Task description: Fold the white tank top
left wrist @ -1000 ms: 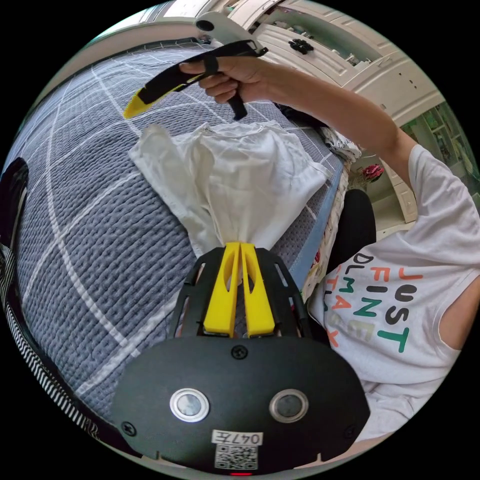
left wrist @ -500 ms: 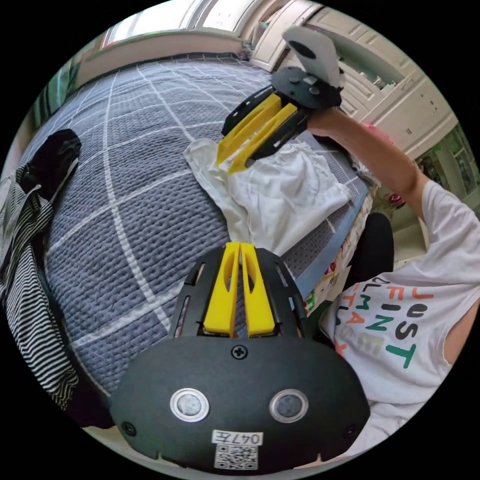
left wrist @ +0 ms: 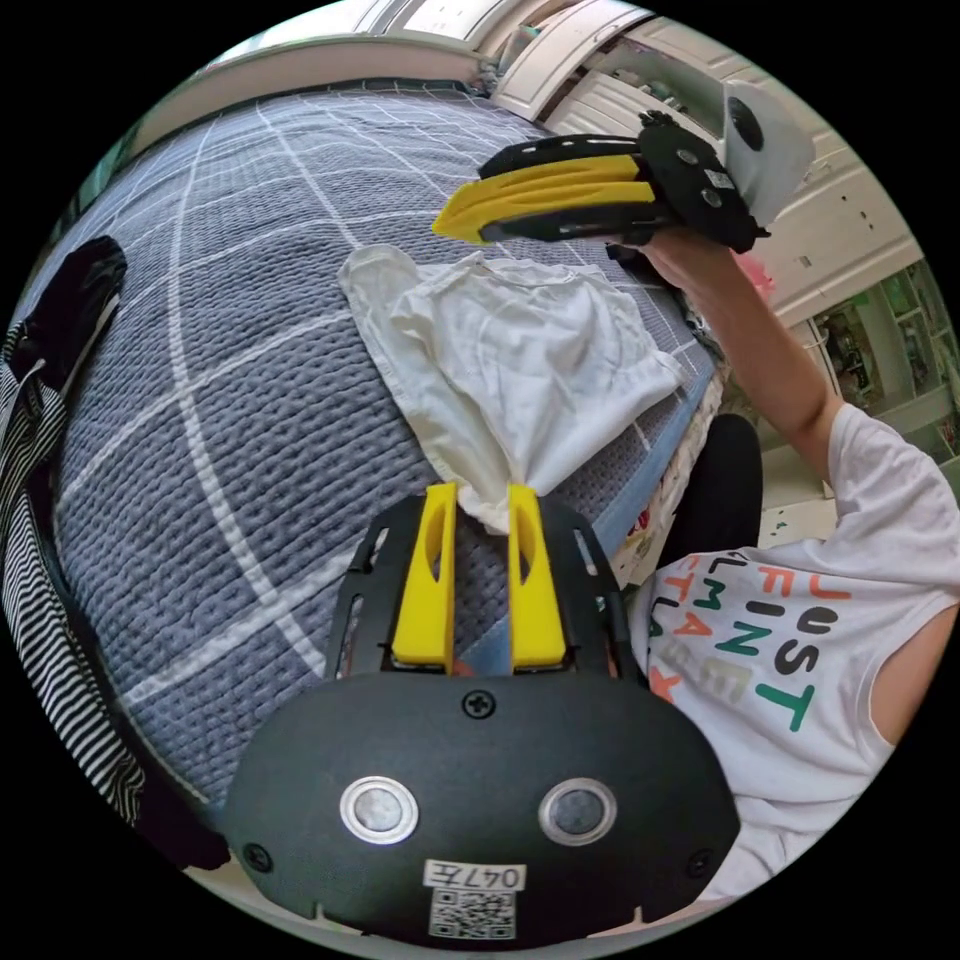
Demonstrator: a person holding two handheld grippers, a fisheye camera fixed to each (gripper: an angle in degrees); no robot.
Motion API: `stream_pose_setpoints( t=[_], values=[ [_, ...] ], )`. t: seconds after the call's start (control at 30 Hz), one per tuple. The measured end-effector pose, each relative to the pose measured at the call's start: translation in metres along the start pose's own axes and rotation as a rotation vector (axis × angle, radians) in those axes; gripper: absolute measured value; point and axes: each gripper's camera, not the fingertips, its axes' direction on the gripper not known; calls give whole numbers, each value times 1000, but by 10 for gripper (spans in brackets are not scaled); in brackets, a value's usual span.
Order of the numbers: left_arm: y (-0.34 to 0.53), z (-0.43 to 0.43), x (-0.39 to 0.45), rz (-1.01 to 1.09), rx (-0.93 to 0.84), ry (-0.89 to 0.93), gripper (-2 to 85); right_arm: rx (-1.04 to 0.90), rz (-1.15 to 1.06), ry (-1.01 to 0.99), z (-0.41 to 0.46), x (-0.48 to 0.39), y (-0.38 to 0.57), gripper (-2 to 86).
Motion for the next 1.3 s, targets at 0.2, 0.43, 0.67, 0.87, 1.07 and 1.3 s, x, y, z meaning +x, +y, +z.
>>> stream_pose_setpoints(
  t=[0.2,0.43,0.67,0.87,1.07,1.3],
  values=[
    [8,-11,-4,-12,25,7,1,-52,154,-78,-1,7,22,-5],
    [20,-27,-12,-17,64,-1,-1,-100,125,-141,29,-25,16,-5],
    [26,-39,-7,54,155,77,-7,-61,177,-87,6,-34,28,-5],
    [12,-27,21,221,155,206,-10,-110,208,-65,17,-38,29,-5],
    [1,-9,17,103,41,27,-10,-26,324,-67,-3,-26,31,-5],
    [7,-20,10,63,67,38,-10,-40,375,-134,-10,-23,46,-5]
  ],
)
